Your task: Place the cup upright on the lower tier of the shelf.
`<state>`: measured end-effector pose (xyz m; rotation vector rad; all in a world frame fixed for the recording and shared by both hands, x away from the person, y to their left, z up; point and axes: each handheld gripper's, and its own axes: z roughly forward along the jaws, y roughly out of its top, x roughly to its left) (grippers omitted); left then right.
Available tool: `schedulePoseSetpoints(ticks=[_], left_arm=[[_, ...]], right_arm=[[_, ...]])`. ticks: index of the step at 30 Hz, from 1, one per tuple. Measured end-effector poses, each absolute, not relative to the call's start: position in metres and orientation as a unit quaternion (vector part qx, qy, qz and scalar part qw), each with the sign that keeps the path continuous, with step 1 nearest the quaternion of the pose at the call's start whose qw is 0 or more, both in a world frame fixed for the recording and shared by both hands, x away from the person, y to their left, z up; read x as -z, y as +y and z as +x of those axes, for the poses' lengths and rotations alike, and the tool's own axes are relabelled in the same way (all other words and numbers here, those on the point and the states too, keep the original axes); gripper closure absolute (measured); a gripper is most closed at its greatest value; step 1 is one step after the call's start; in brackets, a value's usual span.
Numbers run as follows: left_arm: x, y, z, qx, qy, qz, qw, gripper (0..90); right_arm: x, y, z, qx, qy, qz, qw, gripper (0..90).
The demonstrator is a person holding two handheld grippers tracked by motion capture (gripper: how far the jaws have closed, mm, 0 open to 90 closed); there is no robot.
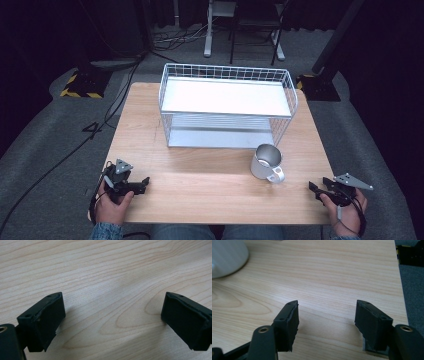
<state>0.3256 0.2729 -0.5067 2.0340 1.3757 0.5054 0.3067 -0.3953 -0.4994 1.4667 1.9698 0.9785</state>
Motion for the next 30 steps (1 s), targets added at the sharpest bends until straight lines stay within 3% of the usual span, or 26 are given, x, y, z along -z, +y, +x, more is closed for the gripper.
schedulePoseSetpoints(ticks=[13,30], left_arm=[[0.507,0.273,0.326,-0.192,0.521,0.771,0.312,5.4],[0.507,0.273,0.326,-0.192,0.521,0.771,0.312,5.4]], right_arm=[[0.460,-0.372,0.280,-0.409,0.730,0.497,0.228,38.2],[0.442,-0.324,0.279,-0.441,0.760,0.439,0.188,37.1]])
